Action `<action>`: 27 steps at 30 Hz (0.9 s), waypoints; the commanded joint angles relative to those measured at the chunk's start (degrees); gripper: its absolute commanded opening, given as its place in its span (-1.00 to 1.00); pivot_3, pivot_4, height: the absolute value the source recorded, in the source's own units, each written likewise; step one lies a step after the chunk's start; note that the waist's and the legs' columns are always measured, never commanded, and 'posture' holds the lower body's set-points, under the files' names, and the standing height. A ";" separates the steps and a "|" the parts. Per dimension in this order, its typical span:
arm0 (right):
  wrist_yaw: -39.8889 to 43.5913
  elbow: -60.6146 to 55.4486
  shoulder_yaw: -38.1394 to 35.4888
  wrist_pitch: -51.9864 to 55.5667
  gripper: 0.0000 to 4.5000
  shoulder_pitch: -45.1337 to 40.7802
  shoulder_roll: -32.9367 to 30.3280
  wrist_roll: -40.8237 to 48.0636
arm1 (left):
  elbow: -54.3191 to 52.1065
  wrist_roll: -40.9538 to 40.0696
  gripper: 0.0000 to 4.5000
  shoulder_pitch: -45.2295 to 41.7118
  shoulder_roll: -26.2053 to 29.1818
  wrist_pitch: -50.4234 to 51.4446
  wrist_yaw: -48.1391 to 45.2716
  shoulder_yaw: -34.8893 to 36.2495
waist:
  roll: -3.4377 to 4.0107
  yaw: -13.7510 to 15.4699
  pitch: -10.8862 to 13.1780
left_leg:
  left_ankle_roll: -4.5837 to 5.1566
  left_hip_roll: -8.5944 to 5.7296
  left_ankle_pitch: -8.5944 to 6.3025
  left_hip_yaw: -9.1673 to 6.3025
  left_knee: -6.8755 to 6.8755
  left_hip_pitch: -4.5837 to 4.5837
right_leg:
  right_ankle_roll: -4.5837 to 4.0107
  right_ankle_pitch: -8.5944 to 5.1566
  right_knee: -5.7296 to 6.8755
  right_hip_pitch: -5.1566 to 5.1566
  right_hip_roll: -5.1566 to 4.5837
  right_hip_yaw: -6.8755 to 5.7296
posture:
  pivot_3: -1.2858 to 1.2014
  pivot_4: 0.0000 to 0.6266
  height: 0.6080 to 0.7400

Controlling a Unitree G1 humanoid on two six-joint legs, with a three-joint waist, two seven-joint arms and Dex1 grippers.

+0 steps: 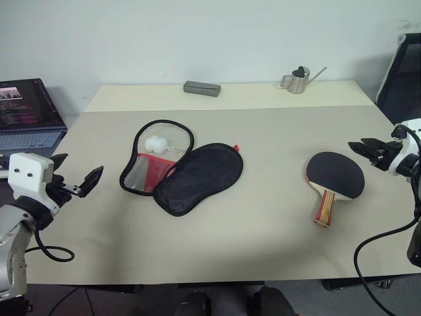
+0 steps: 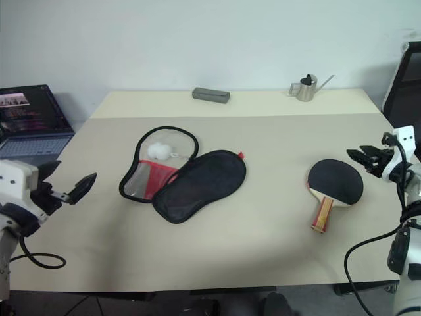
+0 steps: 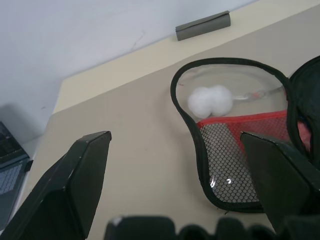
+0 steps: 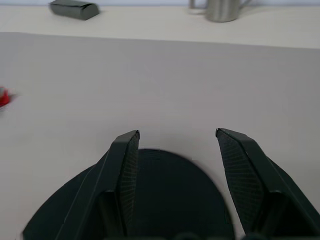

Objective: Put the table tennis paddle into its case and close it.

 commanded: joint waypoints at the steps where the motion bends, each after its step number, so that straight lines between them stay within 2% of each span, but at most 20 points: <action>1: 4.05 -5.46 0.59 2.34 0.19 0.17 -0.14 1.88 | -0.30 -0.81 1.00 -1.55 2.07 -1.25 -0.97 1.70 | 0.00 0.01 0.00 | 0.04 0.00 -0.02 0.00 0.01 0.00 | 0.01 0.01 0.00 0.00 0.00 0.01 | 0.03 -0.52 1.00; 9: 4.00 -18.68 2.80 7.08 0.19 1.85 3.82 3.33 | -1.55 -2.42 1.00 -2.88 3.05 -0.34 -6.09 -1.04 | 0.00 -0.03 0.00 | 0.05 0.04 -0.04 -0.10 0.05 0.01 | 0.01 0.08 0.00 -0.04 0.03 0.08 | 0.03 -0.52 1.00; 12: 2.63 -26.80 3.12 11.19 0.19 3.61 6.43 5.42 | -2.65 -5.69 1.00 -2.94 3.92 3.47 -8.93 -1.47 | 0.00 0.00 0.00 | 0.04 0.05 -0.04 -0.16 0.05 -0.01 | 0.01 0.08 0.01 -0.06 0.04 0.07 | 0.03 -0.52 1.00; 16: 0.13 -37.31 4.32 19.26 0.19 6.11 9.83 8.38 | -3.08 -9.57 1.00 -2.78 5.54 7.84 -12.40 -1.24 | 0.00 0.03 0.00 | 0.03 0.06 -0.05 -0.23 0.06 -0.02 | 0.01 0.08 0.02 -0.08 0.05 0.07 | 0.03 -0.52 1.00; 19: -1.91 -45.44 5.78 29.71 0.19 7.17 13.47 12.66 | -1.08 -10.14 1.00 -3.97 6.51 8.49 -13.44 -1.29 | 0.00 0.00 0.00 | 0.04 0.06 -0.05 -0.25 0.06 -0.01 | -0.01 0.09 0.04 -0.09 0.06 0.09 | 0.03 -0.52 1.00; 21: -3.64 -49.21 7.64 32.90 0.19 7.71 15.26 13.02 | -0.43 -10.46 1.00 -5.26 6.91 8.79 -14.15 -1.96 | 0.00 0.02 0.00 | 0.04 0.08 -0.05 -0.30 0.06 -0.01 | -0.03 0.10 0.04 -0.10 0.08 0.07 | 0.03 -0.52 1.00; 24: -5.33 -52.59 10.68 36.03 0.48 7.97 17.14 12.93 | -0.50 -11.39 1.00 -6.60 7.39 9.65 -16.06 -3.12 | 0.00 0.27 0.00 | 0.04 0.06 -0.06 -0.34 0.07 -0.03 | -0.04 0.11 0.03 -0.11 0.09 0.05 | 0.03 -0.52 1.00; 27: -10.19 -51.43 13.31 36.52 0.92 6.42 20.54 10.71 | 0.22 -10.94 1.00 -7.23 8.55 9.52 -18.67 -4.76 | -0.04 0.27 -0.03 | 0.03 0.04 -0.07 -0.34 0.07 -0.03 | -0.04 0.11 0.01 -0.11 0.08 0.06 | 0.03 -0.52 1.00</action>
